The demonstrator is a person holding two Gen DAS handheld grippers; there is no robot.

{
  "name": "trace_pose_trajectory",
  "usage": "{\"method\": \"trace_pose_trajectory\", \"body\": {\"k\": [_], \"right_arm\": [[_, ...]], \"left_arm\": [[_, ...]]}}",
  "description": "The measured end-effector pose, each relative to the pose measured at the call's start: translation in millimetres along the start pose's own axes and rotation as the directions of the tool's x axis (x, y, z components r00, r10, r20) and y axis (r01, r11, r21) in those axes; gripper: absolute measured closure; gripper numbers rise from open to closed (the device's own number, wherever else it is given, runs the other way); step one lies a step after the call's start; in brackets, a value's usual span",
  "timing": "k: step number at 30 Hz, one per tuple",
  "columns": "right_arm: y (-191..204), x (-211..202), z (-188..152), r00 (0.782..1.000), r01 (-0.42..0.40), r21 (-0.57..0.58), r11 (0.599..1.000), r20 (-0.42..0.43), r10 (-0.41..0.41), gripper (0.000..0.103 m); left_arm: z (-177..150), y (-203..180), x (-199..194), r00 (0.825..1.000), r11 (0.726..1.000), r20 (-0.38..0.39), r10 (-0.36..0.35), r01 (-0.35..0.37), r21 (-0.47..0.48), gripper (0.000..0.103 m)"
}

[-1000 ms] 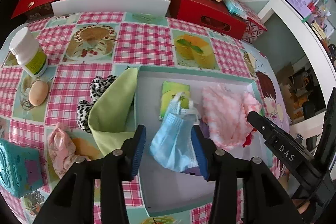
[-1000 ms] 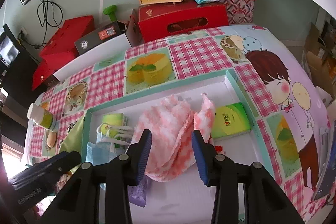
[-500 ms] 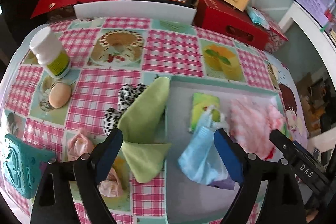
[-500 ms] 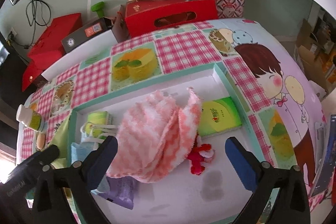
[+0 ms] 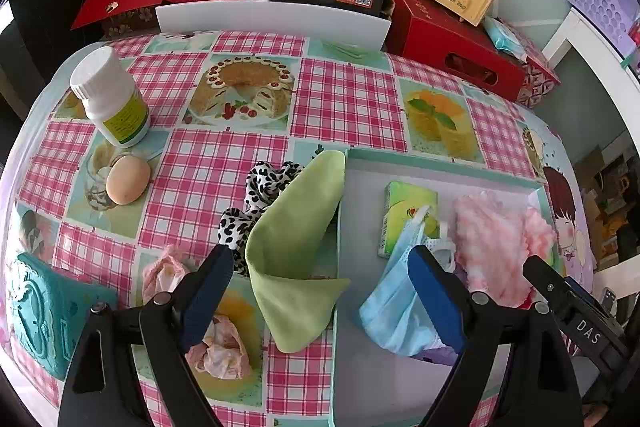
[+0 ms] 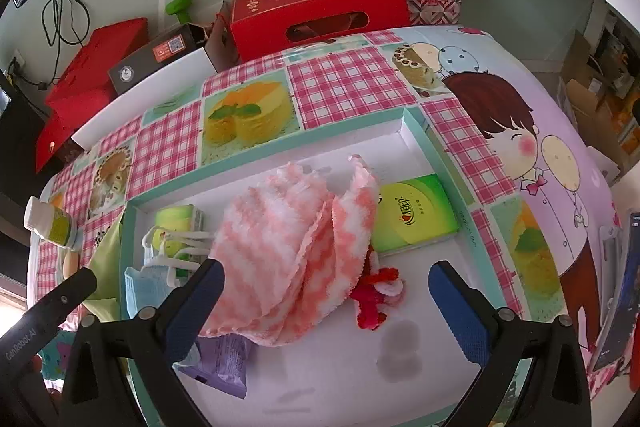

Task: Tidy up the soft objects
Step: 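Move both tools back over the soft items beside the tray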

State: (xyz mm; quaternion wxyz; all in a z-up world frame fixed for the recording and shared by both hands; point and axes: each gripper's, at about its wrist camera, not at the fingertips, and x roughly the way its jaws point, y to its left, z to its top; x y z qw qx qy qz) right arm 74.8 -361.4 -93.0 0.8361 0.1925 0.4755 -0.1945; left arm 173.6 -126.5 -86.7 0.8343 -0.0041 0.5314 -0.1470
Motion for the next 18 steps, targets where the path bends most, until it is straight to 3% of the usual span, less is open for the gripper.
{"method": "trace_pose_trajectory", "body": {"k": [9, 18], "right_arm": [[1.2, -2.0, -0.2, 1.0, 0.0, -0.01, 1.0, 0.003, 0.0, 0.0], [7.9, -10.7, 1.1, 1.0, 0.007, -0.035, 0.999, 0.026, -0.006, 0.0]], "left_arm": [[6.5, 12.8, -12.2, 0.999, 1.0, 0.029, 0.017, -0.017, 0.002, 0.014], [19.3, 56.6, -33.2, 0.991, 0.994, 0.079, 0.11, -0.107, -0.037, 0.014]]}}
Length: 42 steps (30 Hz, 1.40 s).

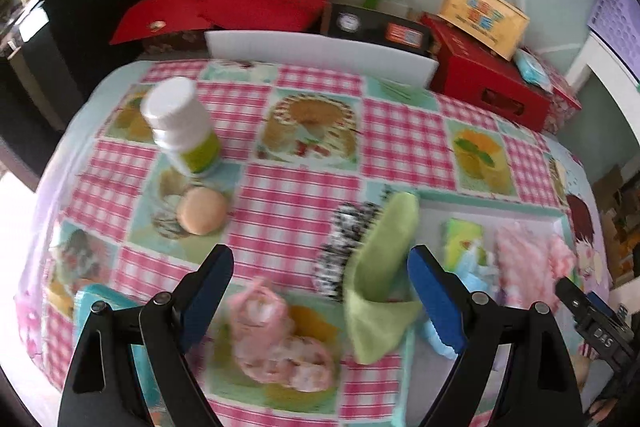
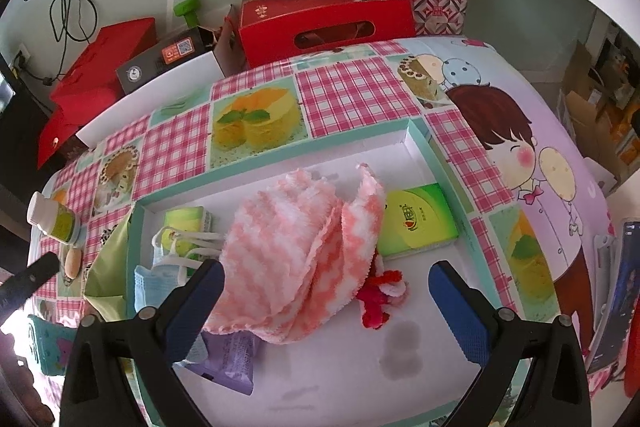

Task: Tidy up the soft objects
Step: 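Move both tools back over the soft items beside the tray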

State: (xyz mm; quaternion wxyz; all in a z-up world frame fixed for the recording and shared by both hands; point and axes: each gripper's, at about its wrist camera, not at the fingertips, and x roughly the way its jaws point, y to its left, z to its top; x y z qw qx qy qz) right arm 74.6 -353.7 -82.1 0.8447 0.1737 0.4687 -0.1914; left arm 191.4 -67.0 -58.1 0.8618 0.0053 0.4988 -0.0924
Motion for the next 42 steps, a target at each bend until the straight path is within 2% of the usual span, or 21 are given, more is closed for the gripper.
{"method": "trace_pose_trajectory", "body": {"k": [6, 10, 20, 25, 34, 42], "right_arm": [[15.2, -1.8, -1.5, 1.0, -0.018, -0.036, 0.999, 0.0, 0.018, 0.0], [28.4, -2.0, -4.1, 1.0, -0.03, -0.066, 0.997, -0.003, 0.03, 0.0], [77.8, -0.4, -14.7, 0.994, -0.113, -0.152, 0.982, -0.025, 0.11, 0.0], [109.2, -0.3, -23.7, 0.988, -0.157, -0.212, 0.964, -0.034, 0.153, 0.0], [171.0, 1.5, -43.7, 0.963, -0.264, -0.349, 0.899, -0.044, 0.266, 0.0], [201.7, 13.0, -58.4, 0.968, -0.24, -0.449, 0.861, -0.045, 0.247, 0.0]], "left_arm": [[8.0, 44.7, -3.6, 0.996, 0.994, 0.014, 0.084, -0.083, -0.074, 0.014], [9.9, 75.6, -4.3, 0.99, 0.98, 0.012, 0.144, -0.141, -0.139, 0.014], [7.8, 131.6, -11.7, 0.974, 0.942, 0.004, 0.229, -0.22, -0.253, 0.014], [6.8, 142.3, -11.1, 0.974, 0.935, -0.002, 0.226, -0.217, -0.28, 0.014], [6.6, 143.1, -6.2, 0.982, 0.942, -0.009, 0.187, -0.182, -0.282, 0.014], [6.2, 144.2, 0.2, 0.986, 0.944, -0.026, 0.163, -0.163, -0.286, 0.014]]}}
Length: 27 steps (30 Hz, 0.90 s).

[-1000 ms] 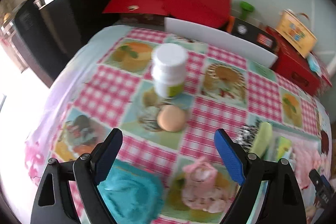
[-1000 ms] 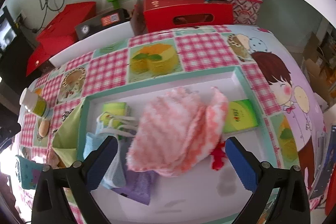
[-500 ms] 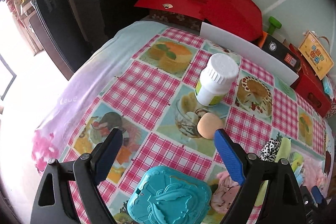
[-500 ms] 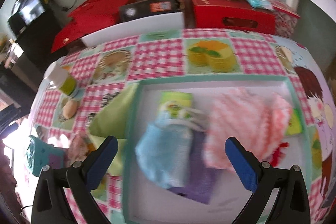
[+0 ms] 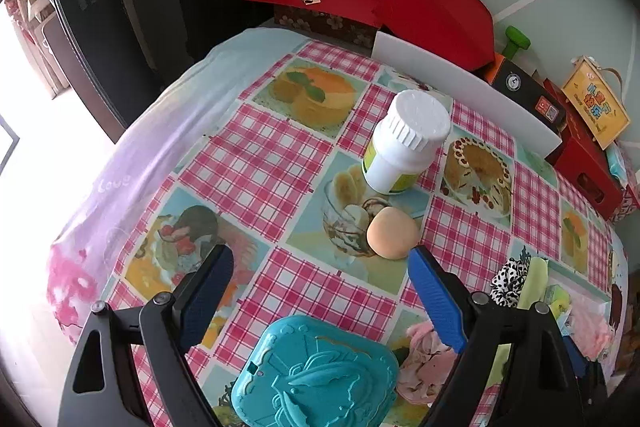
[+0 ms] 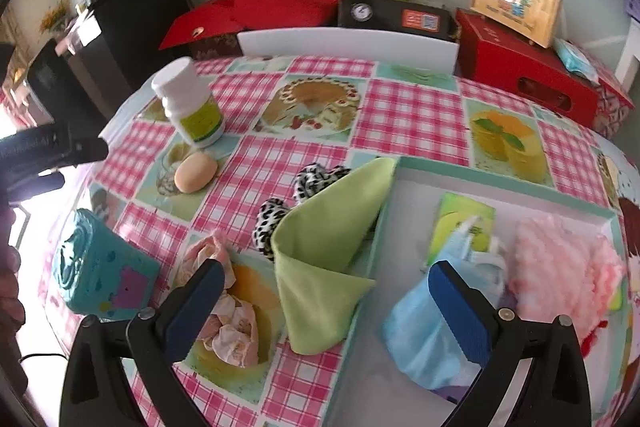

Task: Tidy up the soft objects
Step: 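Move both tools back over the soft items beside the tray, then lower the right tool onto the green cloth and close on it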

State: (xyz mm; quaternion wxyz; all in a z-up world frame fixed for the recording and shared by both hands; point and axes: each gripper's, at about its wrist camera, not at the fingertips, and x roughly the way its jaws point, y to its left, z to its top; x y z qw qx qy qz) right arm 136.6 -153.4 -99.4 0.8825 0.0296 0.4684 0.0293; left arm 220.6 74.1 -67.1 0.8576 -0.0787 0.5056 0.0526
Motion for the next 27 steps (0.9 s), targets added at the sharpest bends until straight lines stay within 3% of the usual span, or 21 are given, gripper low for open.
{"method": "trace_pose_trajectory", "body": {"k": [11, 18, 27], "right_arm": [[20.7, 19.0, -1.3, 1.0, 0.003, -0.086, 0.996, -0.003, -0.004, 0.0], [16.4, 18.9, -1.3, 0.998, -0.061, -0.063, 0.996, 0.019, 0.063, 0.0], [4.4, 17.6, 1.3, 0.996, -0.066, -0.032, 0.997, 0.051, 0.067, 0.0]], "left_arm": [[-1.4, -11.0, 16.4, 0.999, 1.0, -0.049, -0.009, 0.01, 0.021, 0.014], [-2.9, -21.0, 19.7, 0.998, 0.998, -0.054, -0.022, 0.025, 0.05, 0.014], [-2.2, -25.5, 24.1, 0.997, 0.997, -0.06, -0.037, 0.042, 0.069, 0.014]]}}
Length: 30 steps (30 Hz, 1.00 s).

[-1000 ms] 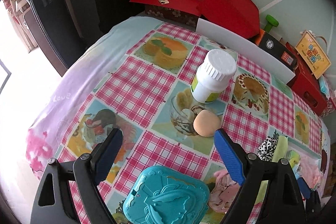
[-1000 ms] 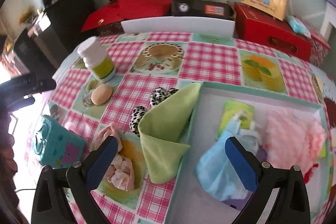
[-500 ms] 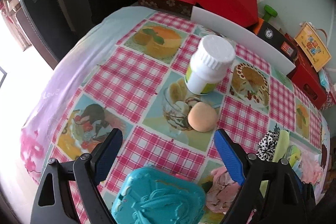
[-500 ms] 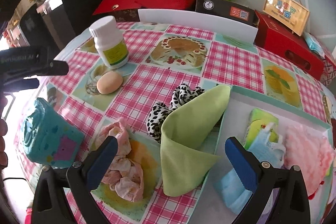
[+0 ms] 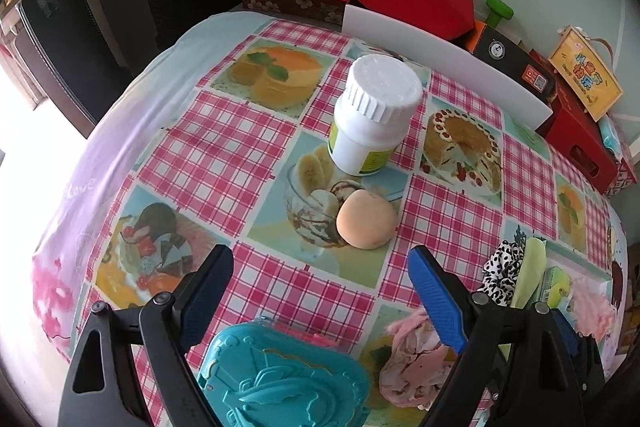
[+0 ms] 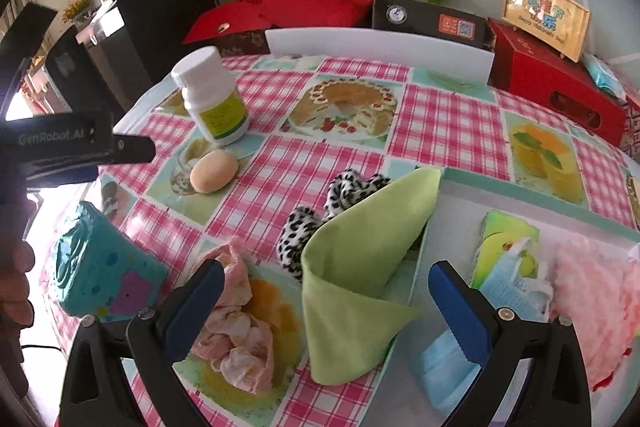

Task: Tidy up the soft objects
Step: 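Lower the right tool onto the green cloth and close on it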

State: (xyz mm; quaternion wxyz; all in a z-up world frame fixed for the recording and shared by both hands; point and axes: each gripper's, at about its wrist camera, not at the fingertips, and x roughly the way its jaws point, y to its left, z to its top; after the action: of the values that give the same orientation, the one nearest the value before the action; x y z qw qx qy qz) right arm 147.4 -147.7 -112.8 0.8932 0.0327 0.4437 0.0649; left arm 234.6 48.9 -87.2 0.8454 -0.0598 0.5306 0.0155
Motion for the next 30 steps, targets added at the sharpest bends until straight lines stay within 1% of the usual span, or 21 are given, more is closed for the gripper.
{"method": "trace_pose_trajectory", "body": {"k": [6, 9, 12, 14, 18, 21, 25, 26, 27, 28, 29, 30], "right_arm": [[-8.6, -2.7, 4.6, 1.0, 0.021, 0.03, 0.999, 0.017, -0.021, 0.0], [-10.9, -5.4, 5.7, 1.0, 0.009, 0.049, 0.999, 0.028, -0.01, 0.0], [-15.1, -12.0, 8.1, 0.998, -0.002, 0.078, 0.997, 0.064, -0.003, 0.0], [-17.2, -14.8, 8.9, 0.998, -0.029, 0.088, 0.996, 0.066, 0.023, 0.0], [-8.8, -17.2, 10.0, 0.997, 0.03, 0.017, 0.999, 0.075, -0.031, 0.0], [2.7, -14.0, 8.6, 0.998, 0.051, -0.057, 0.997, 0.043, -0.048, 0.0], [11.7, -5.3, 4.6, 0.998, 0.061, -0.1, 0.993, 0.011, -0.06, 0.0], [12.9, -2.8, 3.4, 0.998, 0.062, -0.104, 0.993, 0.0, -0.063, 0.004], [13.8, -0.8, 2.7, 0.998, 0.063, -0.112, 0.992, -0.01, -0.065, 0.011], [14.7, 1.1, 1.8, 0.998, 0.064, -0.123, 0.99, -0.02, -0.067, 0.015], [15.4, 2.4, 0.8, 0.997, 0.066, -0.13, 0.989, -0.026, -0.07, 0.022], [16.0, 3.6, 0.2, 0.997, 0.062, -0.136, 0.989, -0.032, -0.067, 0.026]], "left_arm": [[0.7, 0.0, 1.1, 1.0, 1.0, 0.003, -0.003, 0.003, 0.002, 0.014], [0.8, 0.1, 1.3, 1.0, 1.0, 0.004, -0.002, 0.002, 0.001, 0.014], [1.0, 0.3, 1.1, 1.0, 1.0, 0.006, -0.002, 0.002, 0.001, 0.014], [1.2, 0.3, 1.6, 1.0, 1.0, 0.007, -0.003, 0.003, 0.001, 0.014], [1.1, 0.1, 2.8, 1.0, 1.0, 0.001, -0.008, 0.008, 0.002, 0.014], [1.2, -0.2, 2.9, 1.0, 1.0, 0.002, -0.009, 0.009, 0.003, 0.014], [1.6, -0.8, 4.4, 1.0, 1.0, -0.002, -0.011, 0.011, 0.004, 0.014], [1.8, -1.0, 4.9, 1.0, 1.0, -0.004, -0.012, 0.012, 0.005, 0.014], [2.2, -1.3, 5.7, 1.0, 1.0, -0.005, -0.012, 0.012, 0.006, 0.014], [2.2, -1.9, 6.2, 1.0, 1.0, -0.007, -0.012, 0.012, 0.008, 0.014], [2.4, -2.5, 6.9, 1.0, 1.0, -0.008, -0.012, 0.012, 0.009, 0.014], [2.2, -3.0, 7.5, 1.0, 1.0, -0.009, -0.013, 0.013, 0.011, 0.014]]}}
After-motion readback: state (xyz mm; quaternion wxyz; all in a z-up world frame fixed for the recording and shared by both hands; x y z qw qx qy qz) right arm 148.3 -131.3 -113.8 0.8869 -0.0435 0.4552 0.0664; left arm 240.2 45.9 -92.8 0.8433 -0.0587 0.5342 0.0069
